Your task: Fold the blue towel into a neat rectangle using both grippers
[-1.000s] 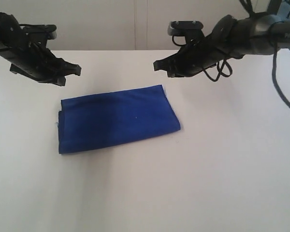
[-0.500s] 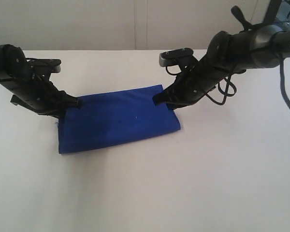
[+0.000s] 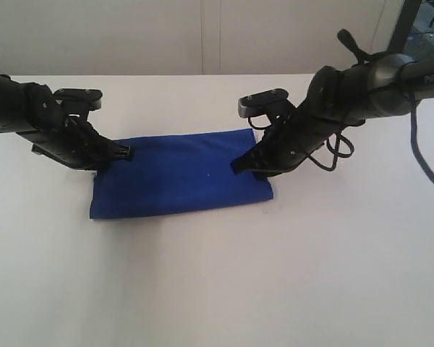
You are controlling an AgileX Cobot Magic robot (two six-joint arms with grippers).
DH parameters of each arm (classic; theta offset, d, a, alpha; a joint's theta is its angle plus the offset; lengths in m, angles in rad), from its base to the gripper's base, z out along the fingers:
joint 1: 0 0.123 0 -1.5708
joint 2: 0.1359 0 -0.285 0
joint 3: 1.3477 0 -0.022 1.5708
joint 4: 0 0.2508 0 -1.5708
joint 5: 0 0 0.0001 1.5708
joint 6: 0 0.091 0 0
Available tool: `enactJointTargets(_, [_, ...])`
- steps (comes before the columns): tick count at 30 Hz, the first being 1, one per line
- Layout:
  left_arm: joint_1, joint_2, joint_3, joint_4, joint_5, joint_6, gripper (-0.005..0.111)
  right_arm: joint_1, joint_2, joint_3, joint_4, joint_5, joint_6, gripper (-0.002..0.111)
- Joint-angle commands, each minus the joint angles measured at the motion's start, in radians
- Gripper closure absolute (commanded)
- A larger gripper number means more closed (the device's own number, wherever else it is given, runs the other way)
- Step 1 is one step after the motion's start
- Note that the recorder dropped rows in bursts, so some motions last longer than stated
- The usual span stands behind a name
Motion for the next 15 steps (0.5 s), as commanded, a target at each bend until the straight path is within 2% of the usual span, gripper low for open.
enactJointTargets(1, [-0.014,0.043,0.016,-0.014,0.04,-0.004,0.107,-0.001,0.015,0.004,-0.047,-0.006,0.034,0.108])
enactJointTargets(7, [-0.014,0.039,0.016,-0.014,0.068,-0.004,0.107,-0.002,0.015,0.004,-0.325,0.044,0.317,0.108])
enactJointTargets(15, [-0.014,0.002,0.016,0.023,0.103,0.0,0.107,-0.002,0.012,0.004,-0.363,0.159,0.381,0.108])
